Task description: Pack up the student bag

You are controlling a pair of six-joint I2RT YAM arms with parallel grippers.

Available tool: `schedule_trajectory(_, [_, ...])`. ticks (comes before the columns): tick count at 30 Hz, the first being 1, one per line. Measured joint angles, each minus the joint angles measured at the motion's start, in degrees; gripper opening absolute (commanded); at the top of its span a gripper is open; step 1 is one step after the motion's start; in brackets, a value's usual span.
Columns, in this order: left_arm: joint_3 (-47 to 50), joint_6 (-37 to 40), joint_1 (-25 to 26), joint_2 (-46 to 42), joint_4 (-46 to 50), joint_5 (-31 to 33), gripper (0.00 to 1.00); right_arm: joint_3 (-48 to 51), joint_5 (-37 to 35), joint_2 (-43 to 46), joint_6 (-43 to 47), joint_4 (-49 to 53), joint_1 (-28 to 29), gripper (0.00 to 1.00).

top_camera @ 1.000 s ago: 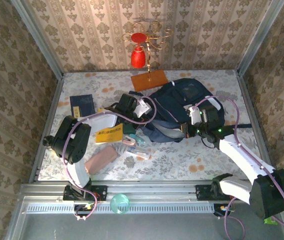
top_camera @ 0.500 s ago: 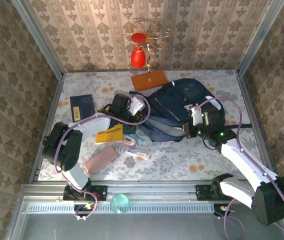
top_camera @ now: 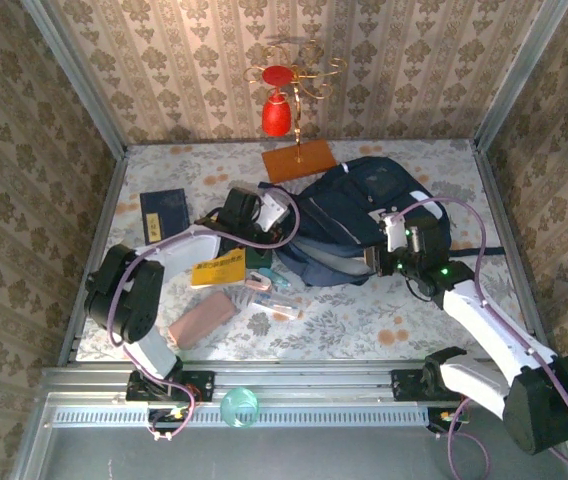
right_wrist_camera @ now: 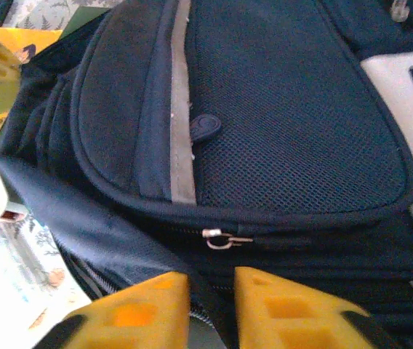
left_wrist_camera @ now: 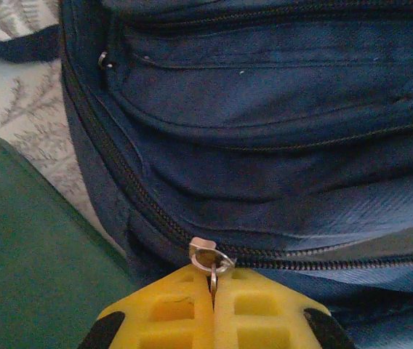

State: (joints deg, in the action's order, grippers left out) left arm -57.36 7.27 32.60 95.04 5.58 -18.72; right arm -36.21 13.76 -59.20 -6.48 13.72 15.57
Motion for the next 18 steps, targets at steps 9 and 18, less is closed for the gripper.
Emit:
schedule_trajectory(9, [1.84, -3.67, 6.67, -3.41, 0.17, -2.01, 0.0, -6.34, 3.04, -6.56, 3.1, -1.53, 9.68, 0.67])
schedule_trajectory(18, [2.75, -4.74, 7.74, -3.5, 0.02, -2.05, 0.0, -9.55, -2.16, -16.81, 3.3, -3.26, 12.98, 0.67])
